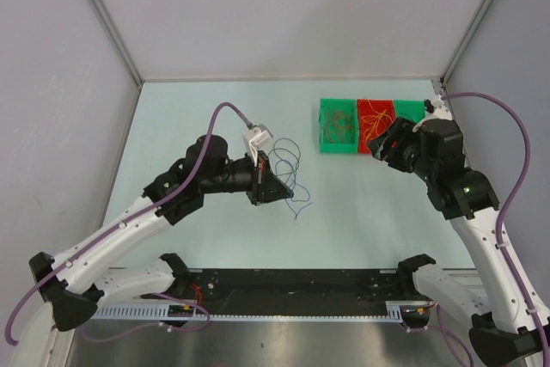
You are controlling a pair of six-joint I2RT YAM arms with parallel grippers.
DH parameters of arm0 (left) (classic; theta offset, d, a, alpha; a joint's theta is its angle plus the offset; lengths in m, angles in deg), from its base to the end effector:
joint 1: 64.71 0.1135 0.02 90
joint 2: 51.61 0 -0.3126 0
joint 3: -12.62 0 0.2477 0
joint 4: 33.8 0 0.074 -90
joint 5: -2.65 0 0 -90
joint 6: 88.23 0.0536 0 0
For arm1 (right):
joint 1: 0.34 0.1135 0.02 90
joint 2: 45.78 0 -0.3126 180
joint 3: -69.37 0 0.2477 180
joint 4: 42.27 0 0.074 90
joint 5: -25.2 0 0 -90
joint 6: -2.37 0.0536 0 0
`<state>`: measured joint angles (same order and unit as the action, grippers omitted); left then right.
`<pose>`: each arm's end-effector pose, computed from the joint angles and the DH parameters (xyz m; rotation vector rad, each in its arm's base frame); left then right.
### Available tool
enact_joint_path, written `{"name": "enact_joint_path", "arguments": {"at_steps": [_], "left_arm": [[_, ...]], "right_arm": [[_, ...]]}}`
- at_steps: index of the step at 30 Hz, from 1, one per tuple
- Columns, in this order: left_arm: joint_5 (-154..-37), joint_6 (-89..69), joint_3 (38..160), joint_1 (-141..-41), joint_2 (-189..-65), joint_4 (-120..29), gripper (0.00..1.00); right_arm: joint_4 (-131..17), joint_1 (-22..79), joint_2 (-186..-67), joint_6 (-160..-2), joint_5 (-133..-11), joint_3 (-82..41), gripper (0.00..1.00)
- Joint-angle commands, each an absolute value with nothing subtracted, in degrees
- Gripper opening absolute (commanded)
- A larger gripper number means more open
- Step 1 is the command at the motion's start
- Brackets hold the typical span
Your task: Untangle the cables
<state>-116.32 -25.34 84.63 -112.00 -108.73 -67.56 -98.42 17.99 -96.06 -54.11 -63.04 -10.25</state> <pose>0.1193 -0.1676 0.4006 0.7371 1.9657 -1.3173 0.1429 0.0456 0.4178 0.2945 2.0599 0.5308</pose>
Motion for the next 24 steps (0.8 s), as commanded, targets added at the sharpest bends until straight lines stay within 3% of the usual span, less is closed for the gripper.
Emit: {"name": "enact_joint_path", "arguments": {"at_steps": [1, 13, 20, 24], "left_arm": [[-122.6, -27.1, 86.8, -112.9, -109.5, -62.9, 0.0], [-137.1, -31.3, 85.6, -113.1, -111.8, -54.8, 0.0], [-133.5, -30.1, 86.0, -113.2, -112.4, -57.9, 0.0], [-121.2, -28.8, 89.3, -113.3, -114.4, -64.9, 0.0]], "right_arm": [[-96.3, 18.3, -94.3, -54.1, -65.8, -10.5, 0.62], [-86.4, 18.7, -92.4, -57.8, -97.6, -10.5, 0.65], [-80.6, 24.7, -91.0, -56.0, -102.4, -10.5, 0.65], [-78.1, 28.7, -91.2, -53.7, -100.7, -10.5, 0.64]]}}
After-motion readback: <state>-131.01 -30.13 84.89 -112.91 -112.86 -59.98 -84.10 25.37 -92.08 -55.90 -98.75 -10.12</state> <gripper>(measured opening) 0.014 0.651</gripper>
